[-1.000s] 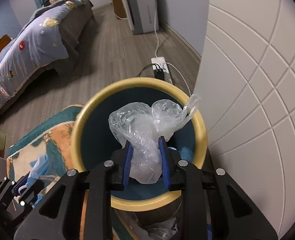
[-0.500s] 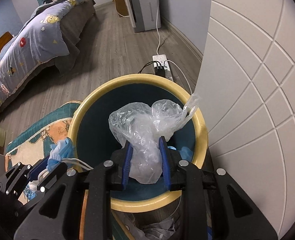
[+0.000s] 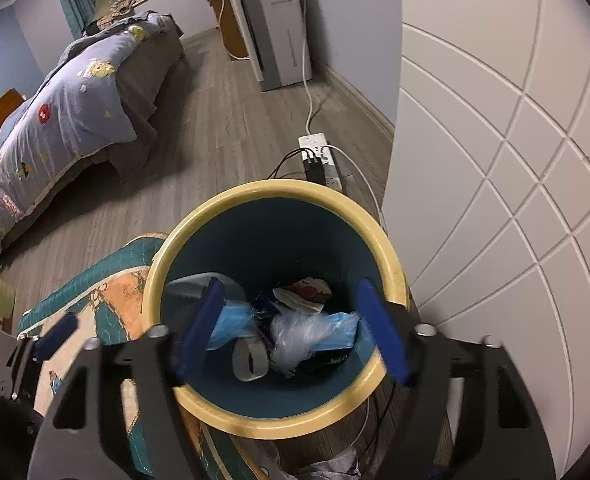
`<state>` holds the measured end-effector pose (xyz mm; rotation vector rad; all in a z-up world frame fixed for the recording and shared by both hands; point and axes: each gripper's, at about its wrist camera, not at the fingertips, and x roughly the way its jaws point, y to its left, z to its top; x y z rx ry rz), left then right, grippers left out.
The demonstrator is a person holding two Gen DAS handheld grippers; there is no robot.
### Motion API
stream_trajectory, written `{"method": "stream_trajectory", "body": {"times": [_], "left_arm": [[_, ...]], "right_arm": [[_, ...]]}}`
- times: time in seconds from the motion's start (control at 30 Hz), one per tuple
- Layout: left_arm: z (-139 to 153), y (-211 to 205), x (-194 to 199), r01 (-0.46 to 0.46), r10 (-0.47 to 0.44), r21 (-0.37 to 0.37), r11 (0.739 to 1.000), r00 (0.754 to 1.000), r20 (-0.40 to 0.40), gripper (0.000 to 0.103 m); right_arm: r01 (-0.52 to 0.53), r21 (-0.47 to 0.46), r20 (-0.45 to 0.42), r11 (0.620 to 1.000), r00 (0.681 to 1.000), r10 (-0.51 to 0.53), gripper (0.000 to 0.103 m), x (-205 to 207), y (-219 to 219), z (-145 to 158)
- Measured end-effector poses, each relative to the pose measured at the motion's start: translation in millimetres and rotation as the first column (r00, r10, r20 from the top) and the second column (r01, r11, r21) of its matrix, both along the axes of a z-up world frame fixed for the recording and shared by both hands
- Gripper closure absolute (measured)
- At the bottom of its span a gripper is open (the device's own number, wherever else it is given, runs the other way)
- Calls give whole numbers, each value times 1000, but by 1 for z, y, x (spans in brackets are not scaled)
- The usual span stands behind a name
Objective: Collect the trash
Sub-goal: 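Carry both items over the bin and open both tools to drop them, then move both tools back over the cushion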
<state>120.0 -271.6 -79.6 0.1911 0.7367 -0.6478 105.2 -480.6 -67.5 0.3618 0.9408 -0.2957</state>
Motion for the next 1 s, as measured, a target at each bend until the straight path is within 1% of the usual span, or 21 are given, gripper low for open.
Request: {"method": "stream_trajectory", "body": {"times": [0.03, 0.07, 0.1, 0.23, 0.3, 0.37, 0.5, 0.6, 0.67, 0.73, 0.8, 0.87, 0.93, 1.0], "left_arm": [[0, 2, 2, -13, 13, 2, 1000, 1000, -5, 11], [1, 5, 3, -26, 26, 5, 1000, 1000, -9, 9], [1, 8, 5, -45, 45, 7, 999, 999, -10, 8], [7, 29, 9, -111, 111, 28, 993, 994, -12, 6], [13, 42, 8, -137, 137, 43, 990, 991, 6, 6], [25, 60, 3, -168, 167, 62, 984, 986, 27, 6], [54, 100, -14, -212, 209, 64, 975, 977, 46, 6], [74, 132, -36, -229, 220, 105, 968, 971, 88, 6], [80, 152, -49, -240, 224, 158, 958, 968, 115, 5], [84, 175, -57, -277, 255, 222, 935, 959, 124, 5], [87, 200, -64, -323, 305, 245, 914, 946, 111, 5], [91, 226, -73, -374, 367, 223, 900, 927, 73, 5], [92, 246, -79, -409, 408, 202, 890, 912, 49, 5], [89, 260, -85, -437, 439, 186, 880, 898, 32, 5]], "right_arm": [[7, -7, -2, 1000, 1000, -7, 15, 0, 0, 1], [13, -14, 0, 1000, 1000, -13, 8, 0, -1, 1], [15, -17, 5, 1000, 1000, -15, 6, 0, -1, 3], [8, -11, 10, 1000, 1000, -8, 6, 2, 3, 6], [-1, -17, 2, 1000, 1000, 1, 6, 4, 9, 6], [-27, -14, -4, 1000, 1000, 27, 6, 6, 18, 7], [-93, -34, -18, 995, 996, 92, 6, 6, 46, 15], [-168, -12, 0, 986, 986, 168, 6, 9, 74, 24], [-239, 13, 10, 971, 971, 239, 6, 13, 99, 28], [-302, -1, 8, 953, 953, 302, 6, 18, 123, 32], [-361, -19, 1, 932, 933, 361, 6, 20, 148, 34], [-413, -16, 0, 911, 911, 413, 6, 21, 170, 36], [-457, 5, 10, 889, 889, 457, 6, 20, 188, 36], [-510, 16, 5, 860, 860, 510, 6, 20, 206, 33]]}}
